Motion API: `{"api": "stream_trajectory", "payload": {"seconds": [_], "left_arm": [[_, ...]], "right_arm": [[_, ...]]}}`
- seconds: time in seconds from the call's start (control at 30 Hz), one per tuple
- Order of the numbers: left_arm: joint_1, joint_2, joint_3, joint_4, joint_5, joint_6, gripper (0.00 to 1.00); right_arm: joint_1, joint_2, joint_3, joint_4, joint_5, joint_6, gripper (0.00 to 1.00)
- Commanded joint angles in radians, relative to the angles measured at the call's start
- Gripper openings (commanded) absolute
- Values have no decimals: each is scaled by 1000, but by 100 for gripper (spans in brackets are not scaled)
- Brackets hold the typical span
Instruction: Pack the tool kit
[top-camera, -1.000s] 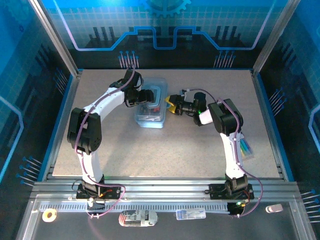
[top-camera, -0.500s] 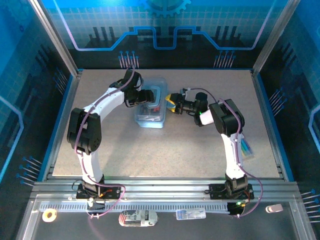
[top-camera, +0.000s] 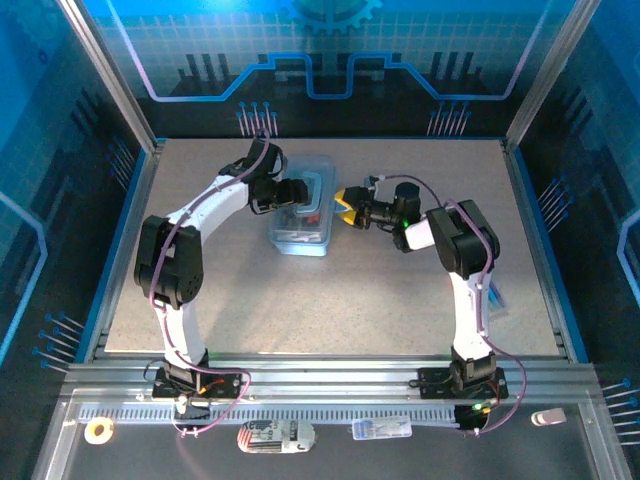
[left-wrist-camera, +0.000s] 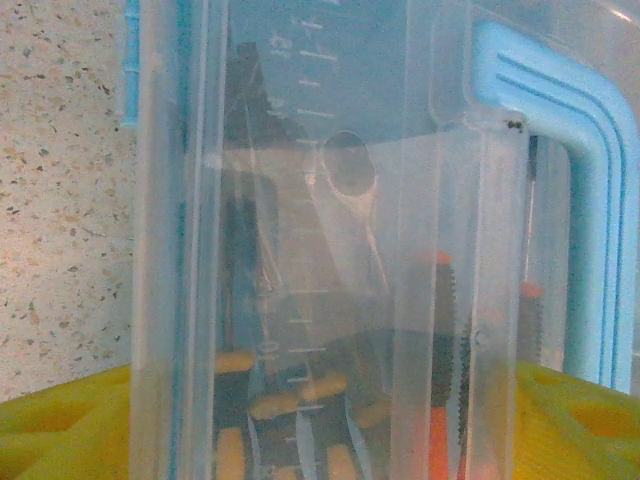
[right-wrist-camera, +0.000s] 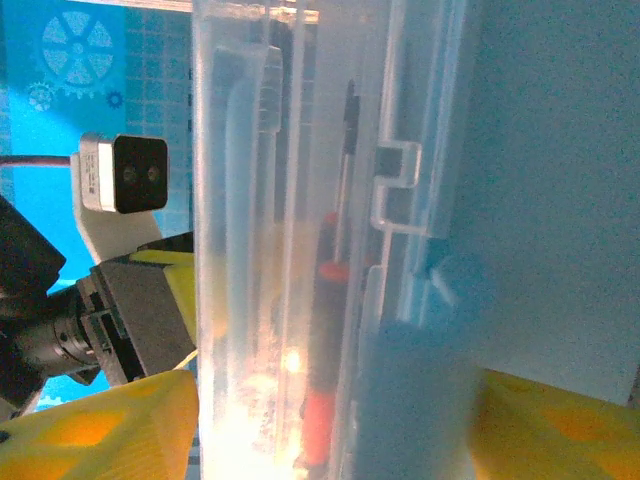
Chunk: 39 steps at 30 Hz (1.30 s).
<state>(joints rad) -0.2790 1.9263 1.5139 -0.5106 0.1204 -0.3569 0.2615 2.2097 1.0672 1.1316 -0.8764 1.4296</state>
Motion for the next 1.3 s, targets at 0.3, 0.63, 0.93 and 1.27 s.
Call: {"api": "stream_trajectory", "payload": {"seconds": [0.3, 0.63, 0.93, 1.27], "left_arm": [[-5, 165, -84, -120, 21, -16, 59], [-9, 169, -87, -118, 15, -8, 59], [-12, 173, -90, -114, 20, -13, 59], [-12, 178, -87, -114, 19, -9, 58]], "right_arm": [[16, -140, 55, -458, 22, -340, 62], [43, -247, 98, -818, 142, -574, 61], [74, -251, 142, -896, 209, -616, 56], [68, -276, 137, -870, 217, -609, 55]]}}
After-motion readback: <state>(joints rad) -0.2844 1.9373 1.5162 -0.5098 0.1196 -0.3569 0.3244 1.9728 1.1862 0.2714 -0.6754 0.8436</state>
